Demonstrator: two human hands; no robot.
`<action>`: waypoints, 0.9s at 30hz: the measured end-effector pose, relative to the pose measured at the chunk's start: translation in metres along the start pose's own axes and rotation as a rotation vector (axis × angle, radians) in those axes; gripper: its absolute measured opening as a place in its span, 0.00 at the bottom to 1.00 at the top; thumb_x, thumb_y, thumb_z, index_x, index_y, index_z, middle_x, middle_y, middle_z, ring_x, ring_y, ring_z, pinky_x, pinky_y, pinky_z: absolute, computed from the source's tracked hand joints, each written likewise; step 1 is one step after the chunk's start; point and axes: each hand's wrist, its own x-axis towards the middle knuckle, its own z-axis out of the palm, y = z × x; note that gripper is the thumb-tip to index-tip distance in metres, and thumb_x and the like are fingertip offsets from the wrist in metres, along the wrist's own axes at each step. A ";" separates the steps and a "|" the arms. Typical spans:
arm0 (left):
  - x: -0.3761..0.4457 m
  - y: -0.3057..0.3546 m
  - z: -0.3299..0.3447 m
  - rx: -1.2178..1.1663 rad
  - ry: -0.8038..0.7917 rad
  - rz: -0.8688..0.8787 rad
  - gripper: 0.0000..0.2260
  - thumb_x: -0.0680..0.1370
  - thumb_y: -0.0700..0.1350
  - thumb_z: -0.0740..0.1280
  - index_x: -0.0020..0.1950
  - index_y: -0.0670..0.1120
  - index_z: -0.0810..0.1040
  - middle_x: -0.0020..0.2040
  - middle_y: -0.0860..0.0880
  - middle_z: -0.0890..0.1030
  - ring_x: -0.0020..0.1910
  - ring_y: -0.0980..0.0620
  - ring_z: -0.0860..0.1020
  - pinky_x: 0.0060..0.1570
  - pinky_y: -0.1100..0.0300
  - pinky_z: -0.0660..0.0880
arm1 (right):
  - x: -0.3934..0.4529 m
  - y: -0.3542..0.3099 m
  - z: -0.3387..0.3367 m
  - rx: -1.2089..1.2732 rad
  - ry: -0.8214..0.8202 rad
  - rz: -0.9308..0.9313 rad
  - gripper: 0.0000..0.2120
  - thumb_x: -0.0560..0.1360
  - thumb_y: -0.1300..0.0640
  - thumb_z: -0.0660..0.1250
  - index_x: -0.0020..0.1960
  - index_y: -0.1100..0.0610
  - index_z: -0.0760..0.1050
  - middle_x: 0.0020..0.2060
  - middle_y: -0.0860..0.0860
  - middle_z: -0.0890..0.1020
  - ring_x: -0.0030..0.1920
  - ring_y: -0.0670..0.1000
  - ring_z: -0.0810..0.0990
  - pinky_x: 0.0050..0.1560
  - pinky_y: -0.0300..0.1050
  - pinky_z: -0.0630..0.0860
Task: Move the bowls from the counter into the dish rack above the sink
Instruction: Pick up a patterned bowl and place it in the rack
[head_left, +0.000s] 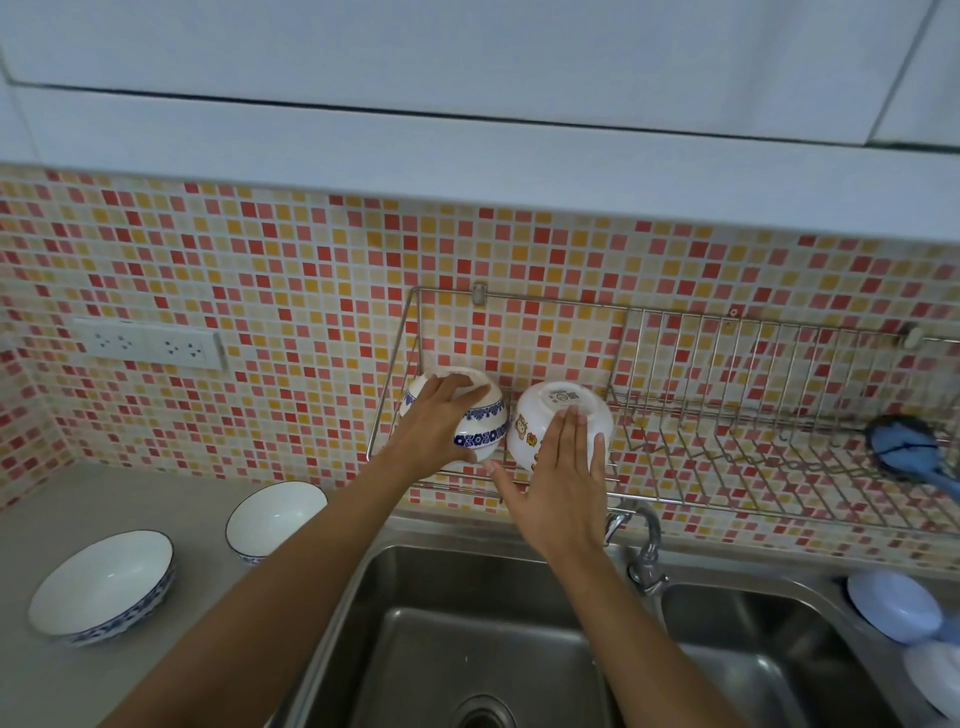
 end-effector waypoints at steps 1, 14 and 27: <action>0.000 0.000 0.000 0.002 -0.002 -0.001 0.42 0.63 0.50 0.79 0.74 0.48 0.64 0.72 0.45 0.66 0.69 0.41 0.62 0.70 0.46 0.63 | 0.000 0.000 0.000 -0.001 -0.002 0.000 0.50 0.72 0.25 0.42 0.78 0.64 0.45 0.78 0.61 0.50 0.78 0.56 0.48 0.76 0.54 0.37; -0.013 -0.003 0.006 -0.258 0.025 -0.137 0.33 0.70 0.50 0.74 0.72 0.51 0.65 0.73 0.47 0.65 0.72 0.44 0.60 0.72 0.45 0.60 | -0.001 0.001 -0.001 -0.013 -0.014 0.001 0.51 0.72 0.25 0.43 0.78 0.64 0.44 0.78 0.61 0.50 0.78 0.57 0.48 0.77 0.58 0.41; -0.028 0.002 0.012 -0.065 0.049 -0.181 0.24 0.82 0.55 0.48 0.77 0.50 0.53 0.79 0.47 0.51 0.78 0.46 0.48 0.76 0.48 0.51 | -0.002 0.001 0.002 0.029 -0.001 0.007 0.49 0.73 0.26 0.44 0.78 0.63 0.43 0.78 0.59 0.47 0.78 0.56 0.45 0.76 0.58 0.39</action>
